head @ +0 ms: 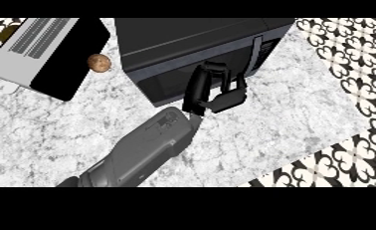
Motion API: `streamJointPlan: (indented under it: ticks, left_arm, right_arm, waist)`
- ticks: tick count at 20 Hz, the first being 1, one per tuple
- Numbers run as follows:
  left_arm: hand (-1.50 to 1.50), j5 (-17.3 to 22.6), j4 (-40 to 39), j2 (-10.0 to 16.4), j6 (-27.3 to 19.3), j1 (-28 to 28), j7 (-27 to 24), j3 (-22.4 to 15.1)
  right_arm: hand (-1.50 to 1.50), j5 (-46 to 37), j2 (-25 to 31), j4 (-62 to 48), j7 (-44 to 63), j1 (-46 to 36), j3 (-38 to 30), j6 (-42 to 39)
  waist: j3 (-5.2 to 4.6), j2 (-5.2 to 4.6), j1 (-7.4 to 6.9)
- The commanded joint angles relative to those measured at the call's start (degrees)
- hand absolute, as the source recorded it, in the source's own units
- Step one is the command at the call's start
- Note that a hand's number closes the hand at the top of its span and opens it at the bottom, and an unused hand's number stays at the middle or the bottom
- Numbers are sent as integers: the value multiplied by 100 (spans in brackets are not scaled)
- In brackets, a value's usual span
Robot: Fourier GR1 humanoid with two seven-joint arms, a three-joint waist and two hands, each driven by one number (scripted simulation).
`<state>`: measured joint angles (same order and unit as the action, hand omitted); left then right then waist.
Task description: Pick up the milk, place it into the microwave and close the microwave
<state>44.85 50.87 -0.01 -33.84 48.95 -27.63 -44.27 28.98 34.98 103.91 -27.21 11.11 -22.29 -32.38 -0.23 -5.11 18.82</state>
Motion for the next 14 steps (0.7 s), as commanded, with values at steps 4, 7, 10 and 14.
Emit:
streamJointPlan:
  ticks: [4,7,10,14]
  left_arm:
    - [150,300,-388,1,70,418,-226,187]
    - [150,358,-449,1,74,417,-385,142]
    - [150,471,-482,1,107,517,-437,149]
    - [150,579,-547,1,108,536,-556,80]
  right_arm:
    - [-150,182,284,-235,84,-229,-202,-69]
    - [-150,225,402,-311,87,-315,-289,-107]
    - [-150,266,489,-424,115,-384,-366,-106]
    - [-150,340,567,-578,134,-480,-445,-106]
  waist:
    - [9,-75,59]
    - [11,-81,70]
    - [17,-74,76]
    - [26,-75,62]
